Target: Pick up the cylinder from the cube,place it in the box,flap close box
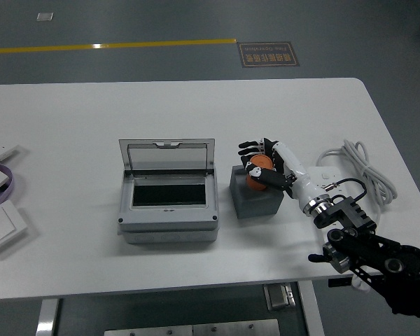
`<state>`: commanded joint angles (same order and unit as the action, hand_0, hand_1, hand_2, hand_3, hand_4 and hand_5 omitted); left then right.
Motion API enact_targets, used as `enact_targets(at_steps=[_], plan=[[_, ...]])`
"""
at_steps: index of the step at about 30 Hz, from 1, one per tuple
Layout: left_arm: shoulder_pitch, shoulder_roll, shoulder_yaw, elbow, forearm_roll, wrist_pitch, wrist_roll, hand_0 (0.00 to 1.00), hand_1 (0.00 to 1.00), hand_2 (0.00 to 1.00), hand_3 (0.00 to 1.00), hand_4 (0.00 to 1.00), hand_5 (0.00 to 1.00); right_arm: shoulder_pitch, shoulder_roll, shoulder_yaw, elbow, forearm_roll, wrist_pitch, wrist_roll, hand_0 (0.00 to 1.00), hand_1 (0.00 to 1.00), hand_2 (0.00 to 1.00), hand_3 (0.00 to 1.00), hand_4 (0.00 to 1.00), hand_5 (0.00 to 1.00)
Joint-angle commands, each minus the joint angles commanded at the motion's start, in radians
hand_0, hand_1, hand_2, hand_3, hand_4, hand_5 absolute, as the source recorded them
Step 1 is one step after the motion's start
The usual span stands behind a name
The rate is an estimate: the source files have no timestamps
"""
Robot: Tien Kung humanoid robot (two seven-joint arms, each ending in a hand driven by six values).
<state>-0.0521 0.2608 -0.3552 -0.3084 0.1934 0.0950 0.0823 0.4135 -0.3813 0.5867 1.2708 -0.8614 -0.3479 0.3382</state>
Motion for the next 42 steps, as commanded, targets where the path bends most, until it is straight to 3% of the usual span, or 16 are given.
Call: enact_targets(at_steps=[42], plan=[[-0.001,-0.010,-0.009,-0.002,0.008,0.001,-0.001,0.609,0.633,0.612,0.619,0.721,0.195,0.007,0.004,-0.011,-0.015,0.002,0.011,-0.005,0.617,0.610,0.609,0.628,0.734,0.190]])
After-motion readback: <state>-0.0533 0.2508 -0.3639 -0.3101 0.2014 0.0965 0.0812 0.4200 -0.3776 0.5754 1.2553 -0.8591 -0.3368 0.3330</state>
